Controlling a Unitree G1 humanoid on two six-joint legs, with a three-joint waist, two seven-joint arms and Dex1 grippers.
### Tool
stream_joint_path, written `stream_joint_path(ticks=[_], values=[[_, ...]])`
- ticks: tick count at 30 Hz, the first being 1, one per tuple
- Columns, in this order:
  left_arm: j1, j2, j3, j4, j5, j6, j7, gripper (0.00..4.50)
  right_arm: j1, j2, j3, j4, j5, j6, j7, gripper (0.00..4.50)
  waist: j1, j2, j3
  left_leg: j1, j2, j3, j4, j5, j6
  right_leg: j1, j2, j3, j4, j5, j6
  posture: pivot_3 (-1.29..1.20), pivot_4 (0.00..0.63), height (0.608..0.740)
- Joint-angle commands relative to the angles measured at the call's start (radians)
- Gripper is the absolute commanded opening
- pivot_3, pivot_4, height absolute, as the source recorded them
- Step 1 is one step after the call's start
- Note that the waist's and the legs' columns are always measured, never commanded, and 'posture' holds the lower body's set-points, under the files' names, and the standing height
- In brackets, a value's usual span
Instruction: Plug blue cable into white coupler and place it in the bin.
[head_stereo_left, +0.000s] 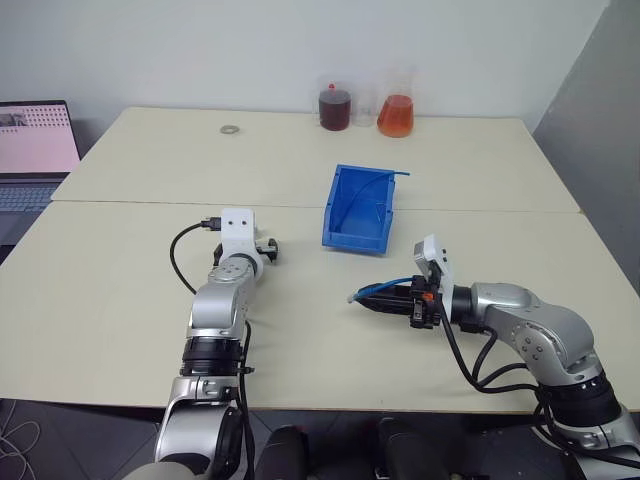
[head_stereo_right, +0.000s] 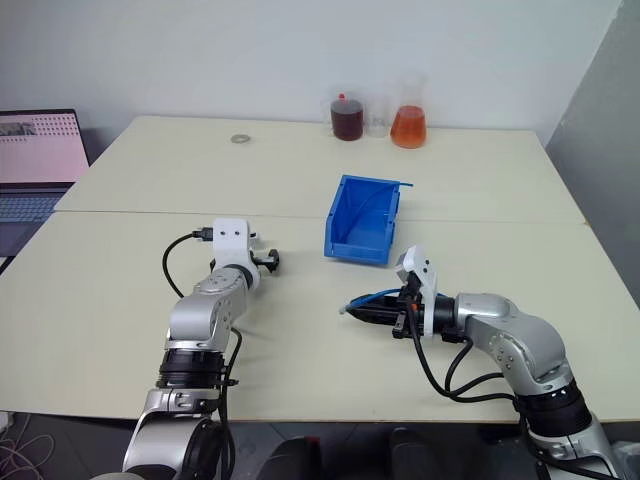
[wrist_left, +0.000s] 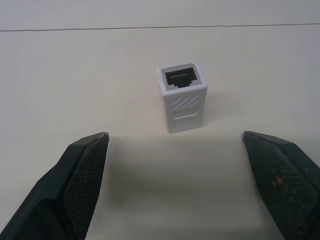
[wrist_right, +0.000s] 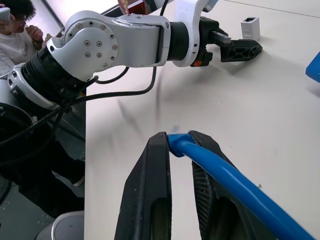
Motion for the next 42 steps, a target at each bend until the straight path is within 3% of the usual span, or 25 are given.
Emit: stream_joint_path(ticks=[1, 15, 18, 32, 38, 42], values=[[-0.034, -0.016, 0.028, 0.027, -0.006, -0.024, 0.019, 4.50, -0.011, 0.002, -0.023, -0.045, 0.016, -0.003, -0.005, 0.27, 0.000, 0.000, 0.000, 0.000, 0.000, 0.000, 0.000, 0.000, 0.000, 0.000, 0.000, 0.000, 0.000, 0.000, 0.000, 0.00, 0.150, 0.740], [-0.093, -0.020, 0.059, 0.125, -0.013, -0.072, 0.023, 4.50, -0.007, -0.002, -0.027, -0.044, 0.019, -0.003, -0.008, 0.27, 0.000, 0.000, 0.000, 0.000, 0.000, 0.000, 0.000, 0.000, 0.000, 0.000, 0.000, 0.000, 0.000, 0.000, 0.000, 0.00, 0.150, 0.740], [-0.096, -0.018, 0.064, 0.138, -0.018, -0.076, 0.018, 4.05, -0.004, -0.003, -0.028, -0.043, 0.017, -0.005, -0.008, 0.27, 0.000, 0.000, 0.000, 0.000, 0.000, 0.000, 0.000, 0.000, 0.000, 0.000, 0.000, 0.000, 0.000, 0.000, 0.000, 0.00, 0.150, 0.740], [-0.080, 0.004, 0.071, 0.167, -0.007, -0.105, 0.023, 0.89, 0.005, -0.001, -0.032, -0.046, 0.016, -0.010, -0.016, 0.27, 0.000, 0.000, 0.000, 0.000, 0.000, 0.000, 0.000, 0.000, 0.000, 0.000, 0.000, 0.000, 0.000, 0.000, 0.000, 0.00, 0.150, 0.740], [-0.026, 0.034, 0.045, 0.118, -0.003, -0.140, -0.030, 0.76, 0.007, -0.001, -0.033, -0.047, 0.013, -0.012, -0.019, 0.27, -0.004, 0.000, 0.000, 0.001, 0.000, 0.000, 0.000, 0.000, 0.000, 0.000, 0.000, 0.000, 0.000, 0.000, 0.000, 0.00, 0.150, 0.740], [0.065, 0.102, -0.029, -0.022, -0.034, -0.131, -0.216, 0.76, 0.014, -0.010, -0.038, -0.056, 0.015, -0.012, -0.019, 0.27, -0.005, 0.000, 0.000, 0.001, 0.001, 0.001, -0.001, 0.000, 0.000, 0.000, 0.000, 0.001, 0.000, 0.000, 0.000, 0.00, 0.150, 0.740]])
